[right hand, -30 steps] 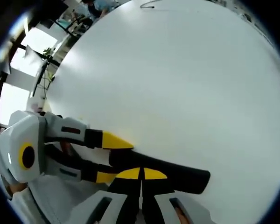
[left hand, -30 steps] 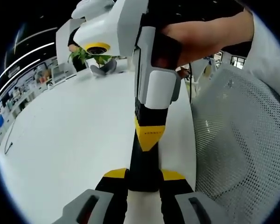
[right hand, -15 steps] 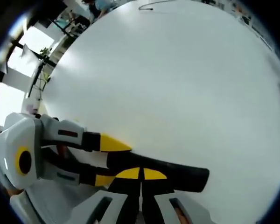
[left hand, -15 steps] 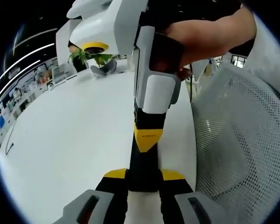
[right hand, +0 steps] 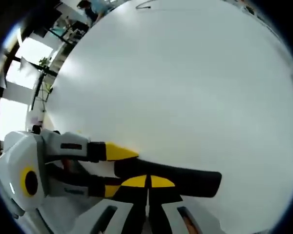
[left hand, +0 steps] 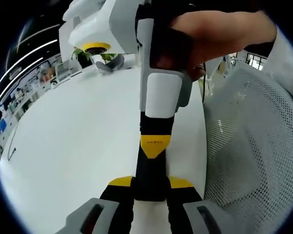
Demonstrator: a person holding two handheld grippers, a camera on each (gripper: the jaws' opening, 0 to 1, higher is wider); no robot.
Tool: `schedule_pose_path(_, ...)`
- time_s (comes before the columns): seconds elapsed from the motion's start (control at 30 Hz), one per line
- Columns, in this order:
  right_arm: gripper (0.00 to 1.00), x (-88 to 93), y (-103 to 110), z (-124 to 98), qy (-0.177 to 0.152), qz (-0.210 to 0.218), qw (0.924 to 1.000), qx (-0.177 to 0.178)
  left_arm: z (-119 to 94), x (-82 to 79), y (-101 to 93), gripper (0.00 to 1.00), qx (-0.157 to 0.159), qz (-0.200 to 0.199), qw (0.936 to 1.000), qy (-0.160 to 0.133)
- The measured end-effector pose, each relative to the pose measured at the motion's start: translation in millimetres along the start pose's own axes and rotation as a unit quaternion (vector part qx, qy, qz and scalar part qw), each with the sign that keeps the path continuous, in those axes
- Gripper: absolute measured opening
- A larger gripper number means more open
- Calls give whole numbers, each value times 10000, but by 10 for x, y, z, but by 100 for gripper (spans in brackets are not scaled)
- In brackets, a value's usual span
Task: Press the specified remote control buttons in sequence, fully releasing each button before pressing the next.
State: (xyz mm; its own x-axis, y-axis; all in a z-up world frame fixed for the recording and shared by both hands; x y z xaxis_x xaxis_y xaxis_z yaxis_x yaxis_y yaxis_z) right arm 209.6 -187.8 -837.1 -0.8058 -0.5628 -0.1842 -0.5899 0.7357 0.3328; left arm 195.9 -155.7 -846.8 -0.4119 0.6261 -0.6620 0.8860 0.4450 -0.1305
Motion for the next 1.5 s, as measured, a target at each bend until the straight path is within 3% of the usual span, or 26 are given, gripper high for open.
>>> schedule_pose_path(0.23, 0, 13, -16, 7, -68, -89, 9999, -50, 13, -17, -8, 24, -27, 29, 9996, 291)
schedule_pose_path(0.47, 0, 41, 8, -22, -350, -168, 9991, -149, 10, -8, -14, 24, -52, 77, 9995, 295)
schedule_pose_path(0.5, 0, 55, 22, -42, -462, -178, 9986, -168, 12, -10, -14, 24, -55, 86, 9995, 309)
schedule_pose_path(0.6, 0, -52, 70, -218, -1266, -208, 9916, -178, 7, -14, -27, 24, -34, 142, 9993, 353)
schedule_pose_path(0.67, 0, -113, 58, -428, -1856, -362, 9820, 2, 9, -18, -28, 24, -35, 153, 9991, 396)
schedule_pose_path(0.7, 0, -147, 44, -590, -2318, -511, 9713, 165, 8, -21, -32, 24, -45, 160, 9989, 435)
schedule_pose_path(0.73, 0, -135, 29, -714, -2570, -610, 9640, 290, 9, -26, -35, 24, -54, 175, 9987, 471)
schedule_pose_path(0.93, 0, -27, -50, -1170, -3338, -853, 9345, 900, 23, -42, -33, 24, -84, 177, 9968, 769)
schedule_pose_path(1.0, 0, -2, -45, -1311, -3706, -889, 9194, 971, 20, -37, -32, 24, -91, 170, 9966, 804)
schedule_pose_path(1.07, 0, 69, -61, -1394, -3860, -850, 9120, 1094, 19, -34, -29, 24, -88, 171, 9965, 816)
schedule_pose_path(1.3, 19, 307, -86, -1477, -4240, -651, 8922, 1416, 9, -25, -30, 24, -122, 79, 9975, 690)
schedule_pose_path(1.5, 43, 406, -79, -1528, -4375, -1037, 8733, 1878, 8, -28, -27, 24, -139, 36, 9973, 717)
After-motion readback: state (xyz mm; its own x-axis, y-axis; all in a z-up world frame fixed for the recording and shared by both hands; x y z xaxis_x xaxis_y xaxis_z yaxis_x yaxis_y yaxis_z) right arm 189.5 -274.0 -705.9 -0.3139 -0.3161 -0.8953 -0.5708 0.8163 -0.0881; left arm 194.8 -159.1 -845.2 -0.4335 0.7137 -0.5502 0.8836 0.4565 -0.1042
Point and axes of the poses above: the point that each gripper's makers call its tool centre point, and the gripper's own axes: z roughly forward along the fingers, y roughly to its left, x roughly out of its underside, the point moved 2 cm from there along -z, roughly backward along the fingers, and after that the axes turned 11 degrees about -z, right-handed, at the moved point
